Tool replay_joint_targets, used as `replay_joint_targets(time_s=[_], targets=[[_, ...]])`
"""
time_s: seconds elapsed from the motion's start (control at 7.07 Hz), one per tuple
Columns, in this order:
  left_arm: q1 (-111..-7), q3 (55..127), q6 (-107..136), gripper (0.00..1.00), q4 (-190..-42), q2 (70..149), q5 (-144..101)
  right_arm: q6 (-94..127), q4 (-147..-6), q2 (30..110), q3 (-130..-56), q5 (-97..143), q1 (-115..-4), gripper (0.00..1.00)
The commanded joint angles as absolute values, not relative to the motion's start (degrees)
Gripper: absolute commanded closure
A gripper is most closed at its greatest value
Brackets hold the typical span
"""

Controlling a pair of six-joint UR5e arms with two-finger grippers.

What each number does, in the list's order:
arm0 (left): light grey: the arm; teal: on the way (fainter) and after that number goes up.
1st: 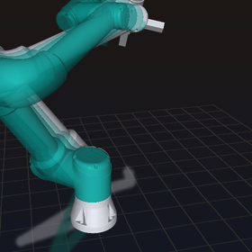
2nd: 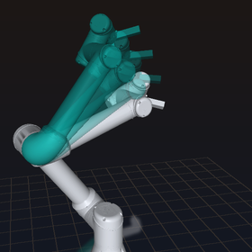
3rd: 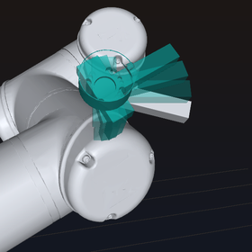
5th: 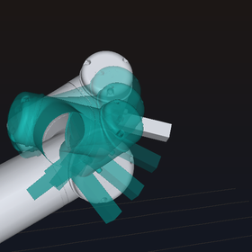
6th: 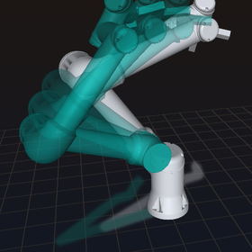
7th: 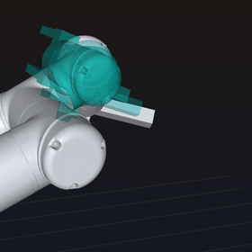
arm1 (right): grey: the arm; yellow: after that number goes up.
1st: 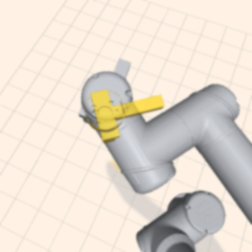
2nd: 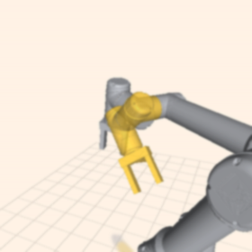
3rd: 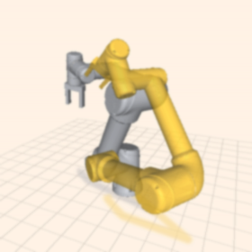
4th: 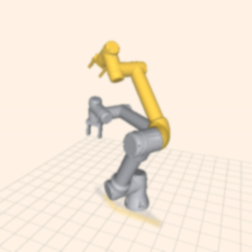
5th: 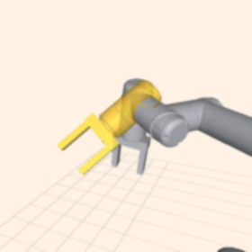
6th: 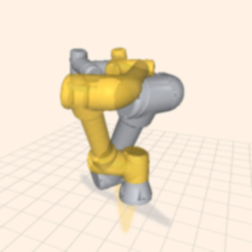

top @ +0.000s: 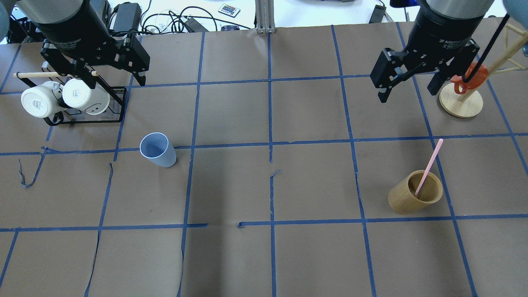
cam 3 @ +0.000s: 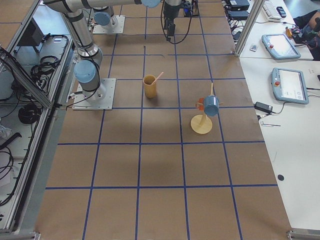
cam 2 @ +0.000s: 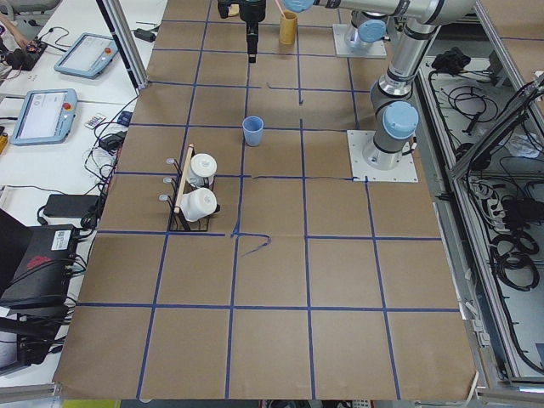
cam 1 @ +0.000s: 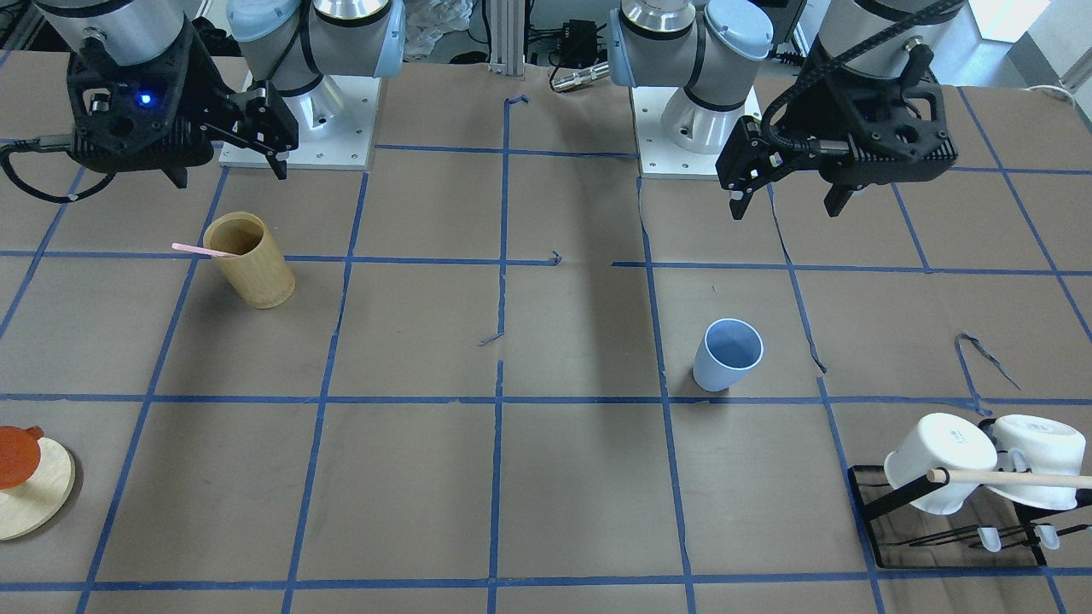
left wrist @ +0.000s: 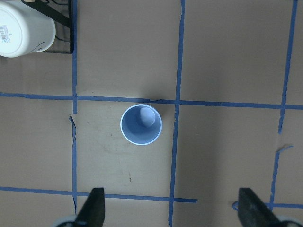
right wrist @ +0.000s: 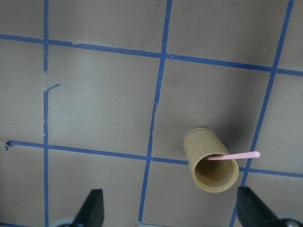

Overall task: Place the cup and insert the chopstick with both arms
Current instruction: 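Lower left gripper onto the light blue cup while right gripper nears bamboo cup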

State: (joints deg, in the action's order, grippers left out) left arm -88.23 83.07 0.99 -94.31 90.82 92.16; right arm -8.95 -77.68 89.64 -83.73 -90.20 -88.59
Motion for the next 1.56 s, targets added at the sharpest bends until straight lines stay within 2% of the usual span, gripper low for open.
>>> replay_joint_targets(time_s=[0.0,0.28,0.71,0.85,1.13,1.41], targets=[[-88.24,83.32,0.88,0.0,-94.31,90.79,92.2,-8.96,-78.22,89.73,-83.67,-90.35,-88.59,0.0],[-87.81,86.38,-0.51,0.0,-94.31,90.0,91.94,-8.79,-78.13,89.39,-83.76,-90.35,-88.59,0.0],[-74.77,94.72,-14.96,0.0,-84.95,92.36,91.94,-9.05,-78.31,89.21,-84.2,-92.62,-88.33,0.0],[-73.4,100.31,-14.85,0.0,-83.34,92.81,92.02,-9.31,-77.61,89.12,-84.37,-96.03,-88.33,0.0],[-73.56,109.39,-10.66,0.0,-65.11,96.4,91.93,-8.97,-78.13,89.03,-86.12,-95.89,-88.33,0.0],[-75.32,111.79,-8.0,0.0,-64.78,96.32,92.28,-8.96,-77.87,88.77,-87.53,-96.67,-87.63,0.0]])
